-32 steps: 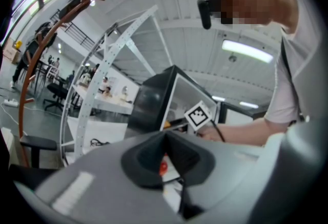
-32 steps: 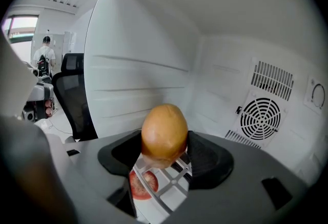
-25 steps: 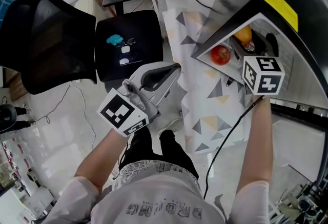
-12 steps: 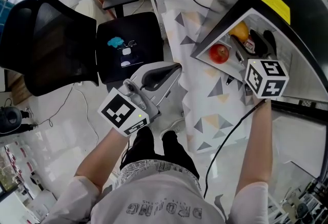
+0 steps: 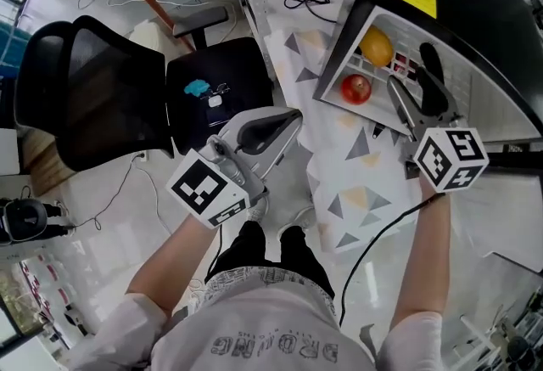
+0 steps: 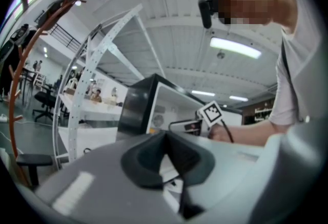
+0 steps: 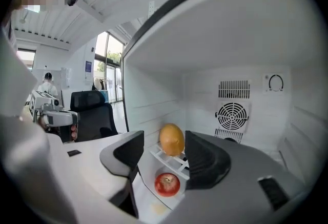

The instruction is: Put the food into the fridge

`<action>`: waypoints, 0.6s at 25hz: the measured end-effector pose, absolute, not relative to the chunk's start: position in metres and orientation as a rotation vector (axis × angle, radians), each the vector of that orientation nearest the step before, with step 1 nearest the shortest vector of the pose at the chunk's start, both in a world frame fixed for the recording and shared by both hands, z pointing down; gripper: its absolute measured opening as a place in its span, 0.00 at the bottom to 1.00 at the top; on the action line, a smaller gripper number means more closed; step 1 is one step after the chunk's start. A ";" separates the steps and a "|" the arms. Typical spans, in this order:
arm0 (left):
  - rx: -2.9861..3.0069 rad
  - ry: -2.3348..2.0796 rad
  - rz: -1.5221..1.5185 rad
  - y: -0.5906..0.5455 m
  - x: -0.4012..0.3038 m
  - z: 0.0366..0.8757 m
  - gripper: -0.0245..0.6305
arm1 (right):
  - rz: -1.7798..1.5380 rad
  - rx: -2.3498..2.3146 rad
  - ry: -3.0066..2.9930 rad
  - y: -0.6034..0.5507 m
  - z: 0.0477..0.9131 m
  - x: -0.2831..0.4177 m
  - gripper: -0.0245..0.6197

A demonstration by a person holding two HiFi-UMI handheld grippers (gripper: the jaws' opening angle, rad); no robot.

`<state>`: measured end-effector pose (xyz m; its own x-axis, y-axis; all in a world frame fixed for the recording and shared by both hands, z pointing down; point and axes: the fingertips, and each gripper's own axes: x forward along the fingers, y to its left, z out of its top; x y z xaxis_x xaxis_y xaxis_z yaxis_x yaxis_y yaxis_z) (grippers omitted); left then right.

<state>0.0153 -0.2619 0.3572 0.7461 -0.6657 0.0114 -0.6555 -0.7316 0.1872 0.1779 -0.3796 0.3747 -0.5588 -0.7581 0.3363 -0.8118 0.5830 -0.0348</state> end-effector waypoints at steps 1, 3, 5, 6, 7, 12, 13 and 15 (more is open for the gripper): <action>2.773 -1.051 -0.078 -0.260 0.016 0.355 0.05 | 0.273 1.303 -2.543 -0.373 0.370 0.180 0.40; 2.790 -1.037 -0.066 -0.255 0.016 0.349 0.05 | 0.285 1.330 -2.569 -0.360 0.362 0.183 0.37; 2.806 -1.023 -0.058 -0.250 0.017 0.344 0.05 | 0.300 1.351 -2.592 -0.346 0.356 0.185 0.35; 2.812 -1.016 -0.056 -0.246 0.018 0.341 0.05 | 0.308 1.358 -2.603 -0.339 0.354 0.185 0.34; 2.818 -1.009 -0.054 -0.243 0.018 0.338 0.05 | 0.316 1.364 -2.613 -0.332 0.351 0.185 0.33; 2.849 -0.966 -0.040 -0.224 0.022 0.329 0.05 | 0.349 1.386 -2.645 -0.297 0.347 0.179 0.27; 2.856 -0.958 -0.037 -0.221 0.022 0.327 0.05 | 0.357 1.393 -2.649 -0.291 0.347 0.178 0.26; 2.867 -0.943 -0.035 -0.214 0.023 0.325 0.05 | 0.377 1.407 -2.656 -0.279 0.348 0.176 0.23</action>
<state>0.0227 -0.2143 0.3251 0.8052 -0.5928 0.0166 -0.5900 -0.7979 0.1239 0.1759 -0.2787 0.3480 -0.5633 -0.7982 0.2136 -0.8261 0.5388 -0.1652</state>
